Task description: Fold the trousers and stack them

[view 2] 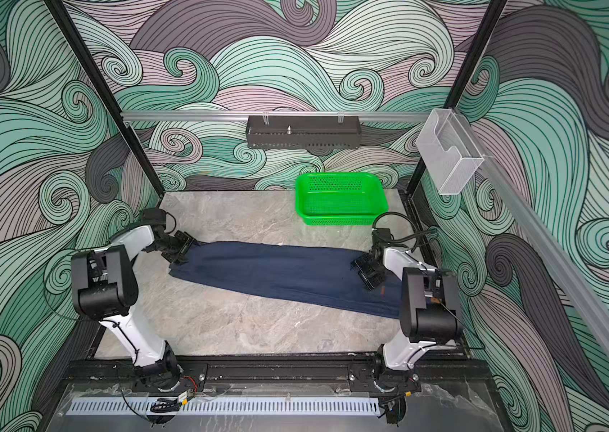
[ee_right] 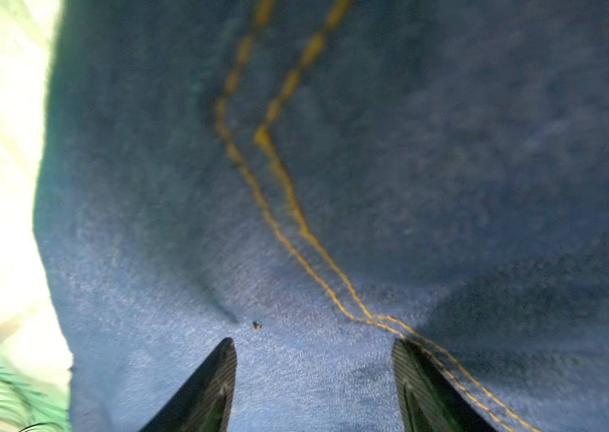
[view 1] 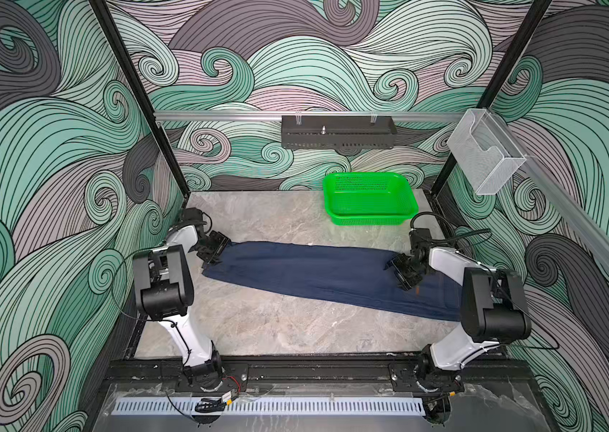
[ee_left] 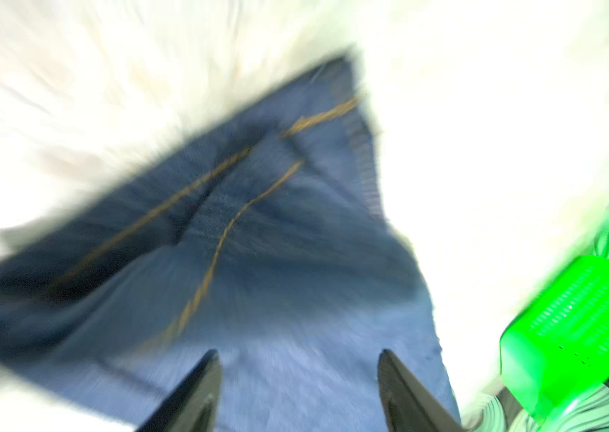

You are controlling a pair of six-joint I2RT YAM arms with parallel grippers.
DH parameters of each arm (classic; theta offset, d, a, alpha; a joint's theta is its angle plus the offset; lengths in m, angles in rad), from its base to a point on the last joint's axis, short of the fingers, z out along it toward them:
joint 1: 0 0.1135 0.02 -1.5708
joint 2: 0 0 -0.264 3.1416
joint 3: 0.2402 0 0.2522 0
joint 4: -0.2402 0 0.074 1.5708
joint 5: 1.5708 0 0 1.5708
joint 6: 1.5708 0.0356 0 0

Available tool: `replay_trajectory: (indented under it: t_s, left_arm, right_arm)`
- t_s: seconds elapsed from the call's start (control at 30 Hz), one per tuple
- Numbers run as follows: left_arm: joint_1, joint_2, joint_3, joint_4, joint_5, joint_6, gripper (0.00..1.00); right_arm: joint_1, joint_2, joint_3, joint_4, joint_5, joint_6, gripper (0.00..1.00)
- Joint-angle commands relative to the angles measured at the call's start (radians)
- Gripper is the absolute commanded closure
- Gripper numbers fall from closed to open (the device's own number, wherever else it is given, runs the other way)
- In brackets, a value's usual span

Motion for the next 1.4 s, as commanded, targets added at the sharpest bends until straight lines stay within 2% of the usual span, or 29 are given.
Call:
replay_trajectory:
  t_s: [0.0, 0.17, 0.27, 0.33, 0.43, 0.77, 0.83, 1.03, 1.17, 1.37]
  left_arm:
    - [0.029, -0.111, 0.155, -0.195, -0.124, 0.158, 0.26]
    - [0.041, -0.066, 0.222, -0.186, -0.146, 0.296, 0.24]
    - [0.047, 0.042, 0.309, -0.261, -0.177, 0.359, 0.23]
    - [0.061, 0.153, 0.418, -0.375, -0.176, 0.375, 0.23]
    - [0.06, 0.273, 0.509, -0.447, -0.166, 0.419, 0.23]
    - [0.046, 0.385, 0.537, -0.53, -0.103, 0.486, 0.23]
    - [0.044, 0.375, 0.526, -0.535, -0.074, 0.495, 0.28]
    - [0.018, 0.336, 0.483, -0.522, 0.024, 0.506, 0.54]
    - [-0.013, 0.352, 0.488, -0.546, 0.027, 0.512, 0.62]
    - [-0.056, 0.301, 0.487, -0.541, -0.021, 0.51, 0.89]
  right_arm:
    - [0.023, -0.039, 0.025, -0.074, 0.095, -0.066, 0.31]
    - [0.041, -0.074, 0.027, -0.076, 0.085, -0.084, 0.31]
    - [0.045, -0.069, 0.033, -0.073, 0.059, -0.098, 0.31]
    - [0.045, -0.065, 0.032, -0.073, 0.04, -0.108, 0.31]
    - [0.048, -0.062, 0.018, -0.059, 0.023, -0.114, 0.31]
    - [0.047, -0.027, -0.006, -0.032, 0.006, -0.126, 0.31]
    - [0.047, -0.023, -0.008, -0.031, 0.007, -0.129, 0.31]
    - [0.045, -0.023, -0.014, -0.028, 0.021, -0.135, 0.32]
    - [0.038, -0.024, -0.016, -0.029, 0.014, -0.135, 0.32]
    - [0.036, -0.041, -0.025, -0.033, 0.02, -0.14, 0.33]
